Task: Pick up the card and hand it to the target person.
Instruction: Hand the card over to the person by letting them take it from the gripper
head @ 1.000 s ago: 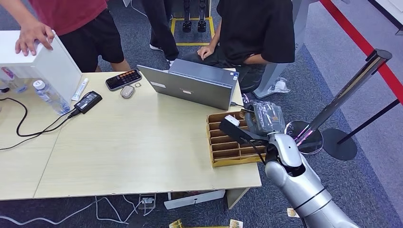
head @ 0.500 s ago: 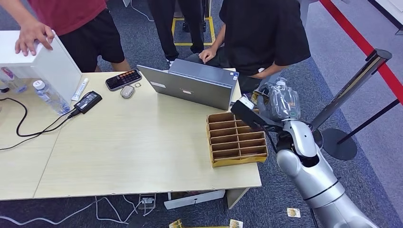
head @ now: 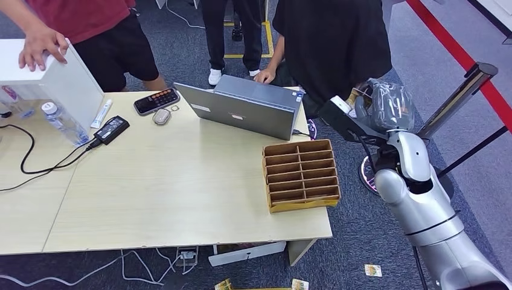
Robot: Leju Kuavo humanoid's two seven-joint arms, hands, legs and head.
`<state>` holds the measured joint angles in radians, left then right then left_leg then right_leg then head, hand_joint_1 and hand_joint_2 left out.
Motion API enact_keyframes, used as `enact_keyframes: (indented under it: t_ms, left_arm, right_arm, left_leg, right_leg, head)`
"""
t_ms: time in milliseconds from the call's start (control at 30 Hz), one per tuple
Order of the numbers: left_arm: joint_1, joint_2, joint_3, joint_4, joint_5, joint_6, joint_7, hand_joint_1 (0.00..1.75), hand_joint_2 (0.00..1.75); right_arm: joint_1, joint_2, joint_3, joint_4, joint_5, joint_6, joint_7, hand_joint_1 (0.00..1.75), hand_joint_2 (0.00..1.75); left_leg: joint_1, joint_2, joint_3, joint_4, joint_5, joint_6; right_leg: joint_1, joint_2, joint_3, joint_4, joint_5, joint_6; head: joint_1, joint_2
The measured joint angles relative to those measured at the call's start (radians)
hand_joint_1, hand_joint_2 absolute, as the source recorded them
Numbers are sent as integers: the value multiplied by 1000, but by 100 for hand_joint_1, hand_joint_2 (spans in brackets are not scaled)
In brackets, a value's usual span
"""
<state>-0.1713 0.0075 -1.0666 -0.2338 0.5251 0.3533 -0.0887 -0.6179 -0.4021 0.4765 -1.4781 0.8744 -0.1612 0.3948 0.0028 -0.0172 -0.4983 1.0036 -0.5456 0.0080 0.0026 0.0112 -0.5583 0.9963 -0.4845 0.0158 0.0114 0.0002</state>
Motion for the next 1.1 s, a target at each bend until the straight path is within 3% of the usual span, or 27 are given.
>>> enact_keyframes:
  t_ms: [700, 733, 767, 867, 900, 1100]
  left_arm:
    - [-10, 0, 0, 0, -9, -1, 11, 0, 0]
    - [-10, 0, 0, 0, -10, -1, 11, 0, 0]
    - [-10, 0, 0, 0, -11, -1, 11, 0, 0]
    - [-11, 0, 0, 0, -14, -4, 11, 0, 0]
    - [-11, 0, 0, 0, -15, -4, 11, 0, 0]
    - [-11, -1, 0, 0, -17, -8, 11, 0, 0]
  right_arm:
    - [2, 1, 6, 141, 29, -52, -31, 140, 175]
    - [3, 2, 6, 146, 31, -52, -32, 135, 175]
    - [3, 2, 6, 150, 33, -52, -32, 110, 175]
    - [3, 2, 8, 157, 43, -50, -33, 10, 175]
    - [3, 2, 8, 160, 46, -47, -33, 0, 175]
    - [4, 2, 20, 174, 51, -6, -29, 0, 175]
  left_leg:
    - [0, 0, -1, 0, 0, 0]
    - [0, 0, -1, 0, 0, 0]
    - [0, 0, -1, 0, 0, 0]
    - [0, 0, -1, 0, 0, 0]
    - [0, 0, -1, 0, 0, 0]
    - [0, 0, -1, 0, 0, 0]
  right_leg:
    - [0, 0, 0, 0, 0, 0]
    - [0, 0, 0, 0, 0, 0]
    - [0, 0, 0, 0, 0, 0]
    - [0, 0, -1, 0, 0, 0]
    - [0, 0, -1, 0, 0, 0]
    - [0, 0, 0, 0, 0, 0]
  head:
    - [0, 0]
    - [0, 0]
    - [0, 0]
    - [0, 0]
    - [0, 0]
    - [0, 0]
